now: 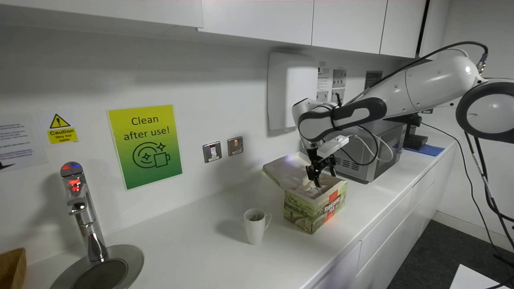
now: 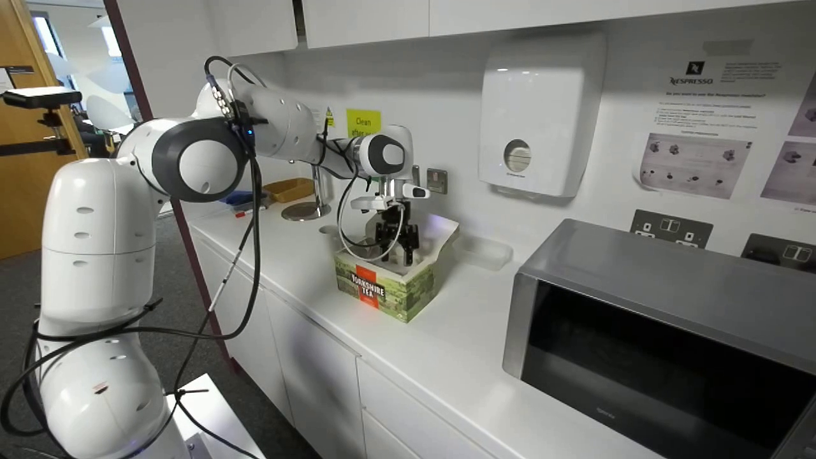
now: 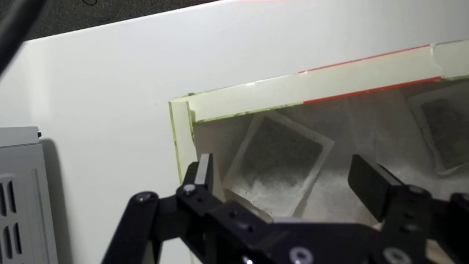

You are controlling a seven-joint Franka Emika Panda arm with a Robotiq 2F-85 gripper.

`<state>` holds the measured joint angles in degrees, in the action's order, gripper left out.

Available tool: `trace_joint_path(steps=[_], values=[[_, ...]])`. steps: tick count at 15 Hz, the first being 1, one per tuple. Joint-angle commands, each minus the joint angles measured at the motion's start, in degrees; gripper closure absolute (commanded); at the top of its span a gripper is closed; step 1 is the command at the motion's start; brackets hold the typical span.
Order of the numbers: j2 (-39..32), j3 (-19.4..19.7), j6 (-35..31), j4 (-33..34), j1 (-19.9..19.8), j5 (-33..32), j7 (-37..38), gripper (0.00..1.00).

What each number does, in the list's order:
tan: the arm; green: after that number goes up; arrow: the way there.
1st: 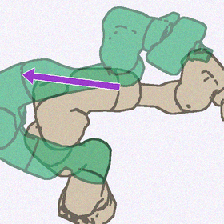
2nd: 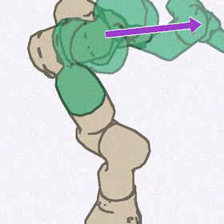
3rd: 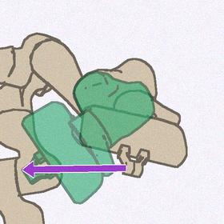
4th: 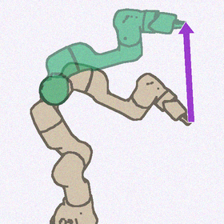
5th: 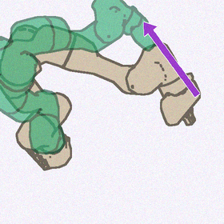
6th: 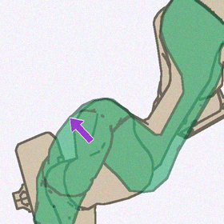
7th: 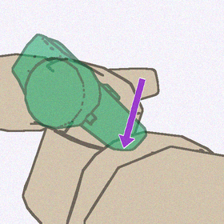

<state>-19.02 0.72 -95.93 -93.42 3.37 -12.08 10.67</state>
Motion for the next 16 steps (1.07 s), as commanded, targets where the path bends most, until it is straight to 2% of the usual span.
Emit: trace_joint_path(steps=[1, 4, 6, 9, 12, 15, 16], values=[[1.25, 0.03, -1.79, -1.86, -0.61, 0.59, -1.0, 0.0], [0.88, 0.03, -1.7, -1.6, -0.61, 0.6, -1.05, 0.0], [0.64, 0.07, -1.72, -1.52, -0.66, 0.68, -1.04, 0.26], [0.29, 0.11, -1.68, -1.44, -0.72, 0.71, -1.01, 0.47], [-0.37, 0.2, -1.6, -1.25, -0.84, 0.7, -0.96, 0.51], [-0.86, 0.28, -1.51, -1.14, -1.07, 0.67, -0.95, 0.43], [-0.93, 0.33, -1.51, -1.14, -1.1, 0.6, -0.91, 0.37]])
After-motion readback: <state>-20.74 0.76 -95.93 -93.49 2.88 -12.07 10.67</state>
